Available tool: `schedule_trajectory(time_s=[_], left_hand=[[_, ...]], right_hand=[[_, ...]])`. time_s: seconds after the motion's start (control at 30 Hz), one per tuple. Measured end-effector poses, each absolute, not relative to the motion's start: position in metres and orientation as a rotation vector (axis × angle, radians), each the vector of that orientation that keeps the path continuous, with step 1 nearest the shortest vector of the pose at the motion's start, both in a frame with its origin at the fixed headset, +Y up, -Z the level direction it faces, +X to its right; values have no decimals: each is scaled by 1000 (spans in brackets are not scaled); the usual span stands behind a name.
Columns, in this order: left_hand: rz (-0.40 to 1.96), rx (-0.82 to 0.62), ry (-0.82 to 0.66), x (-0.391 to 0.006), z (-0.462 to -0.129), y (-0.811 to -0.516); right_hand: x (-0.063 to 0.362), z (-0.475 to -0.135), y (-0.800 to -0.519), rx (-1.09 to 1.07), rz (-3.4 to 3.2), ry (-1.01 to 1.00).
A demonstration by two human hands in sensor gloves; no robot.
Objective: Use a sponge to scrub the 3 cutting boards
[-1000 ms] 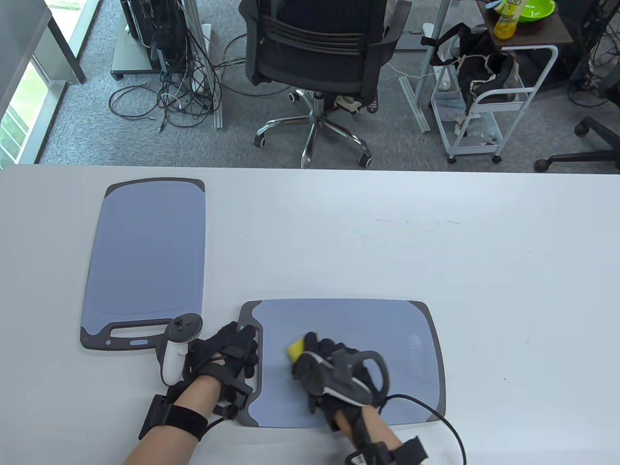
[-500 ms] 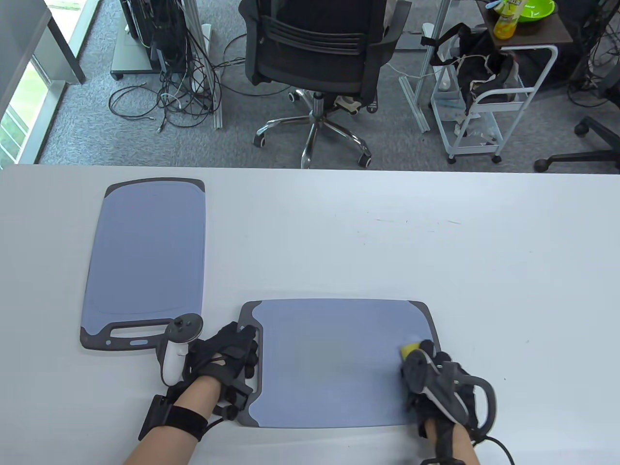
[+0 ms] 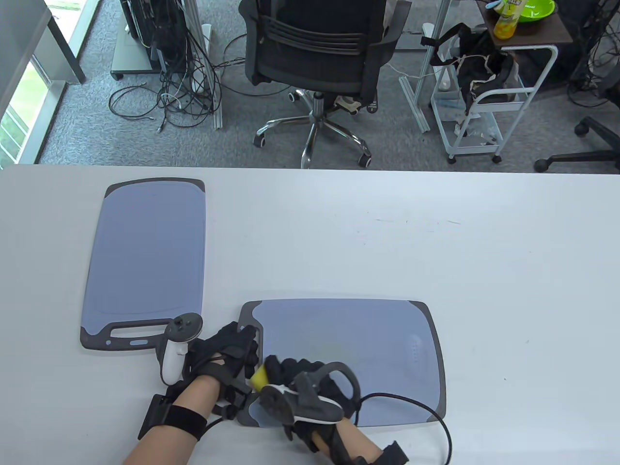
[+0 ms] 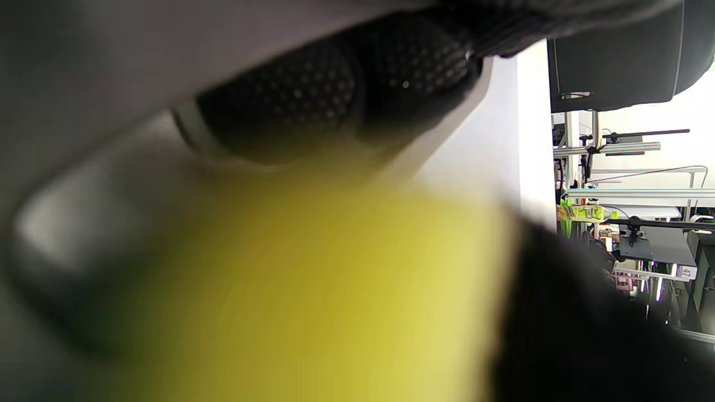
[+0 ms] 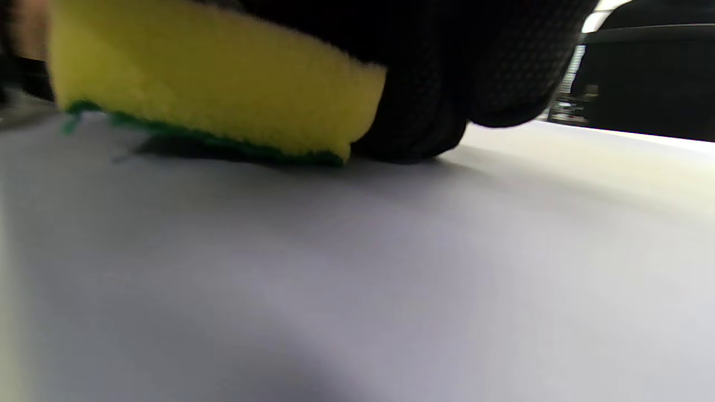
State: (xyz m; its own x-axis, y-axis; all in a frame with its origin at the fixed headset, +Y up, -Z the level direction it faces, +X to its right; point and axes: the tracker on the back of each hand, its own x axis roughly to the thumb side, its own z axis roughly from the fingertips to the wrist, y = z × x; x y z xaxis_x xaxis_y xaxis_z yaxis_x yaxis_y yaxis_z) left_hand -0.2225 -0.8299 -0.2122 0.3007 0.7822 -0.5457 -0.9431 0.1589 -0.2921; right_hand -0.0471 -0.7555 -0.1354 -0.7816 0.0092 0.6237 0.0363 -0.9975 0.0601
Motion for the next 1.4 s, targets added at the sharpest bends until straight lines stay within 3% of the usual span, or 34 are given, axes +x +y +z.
schedule_trajectory(time_s=[0.1, 0.17, 0.23, 0.4, 0.47, 0.6, 0.67, 0.7, 0.83, 0.9, 0.97, 1.1, 1.2, 1.33, 1.4], left_hand=[[1255, -652, 292, -223, -212, -830], [1254, -651, 292, -223, -213, -830], [1253, -650, 291, -223, -213, -830], [1238, -642, 290, -223, -213, -830], [1233, -638, 290, -223, -213, -830], [1230, -637, 289, -223, -213, -831], [1230, -636, 289, -223, -213, -831], [1229, -636, 290, -223, -213, -831], [1233, -639, 289, -223, -213, -831], [1240, -645, 287, -223, -213, -831], [1242, -647, 287, -223, -213, -831], [1239, -644, 287, -223, -214, -831], [1235, -645, 284, -223, -214, -830], [1220, -633, 285, -222, -214, -830], [1211, -626, 284, -222, -214, -830]], right_hand=[[-35, -138, -755, -944, -2915, -75], [3, -147, -757, -721, -2954, -69], [54, -154, -760, -499, -2959, -94], [216, -151, -773, 323, -3007, -203], [241, -147, -774, 493, -3059, -226], [214, -149, -774, 339, -3051, -112], [168, -152, -771, -76, -3080, -145], [143, -149, -768, -129, -3087, -94], [27, -129, -762, -721, -3018, -79], [-20, -114, -759, -962, -2920, -45], [-39, -108, -759, -1029, -2864, 12], [0, -118, -759, -812, -2910, -39], [77, -128, -763, -480, -2936, -69], [200, -124, -771, 147, -3006, -211], [233, -120, -774, 328, -3028, -201]])
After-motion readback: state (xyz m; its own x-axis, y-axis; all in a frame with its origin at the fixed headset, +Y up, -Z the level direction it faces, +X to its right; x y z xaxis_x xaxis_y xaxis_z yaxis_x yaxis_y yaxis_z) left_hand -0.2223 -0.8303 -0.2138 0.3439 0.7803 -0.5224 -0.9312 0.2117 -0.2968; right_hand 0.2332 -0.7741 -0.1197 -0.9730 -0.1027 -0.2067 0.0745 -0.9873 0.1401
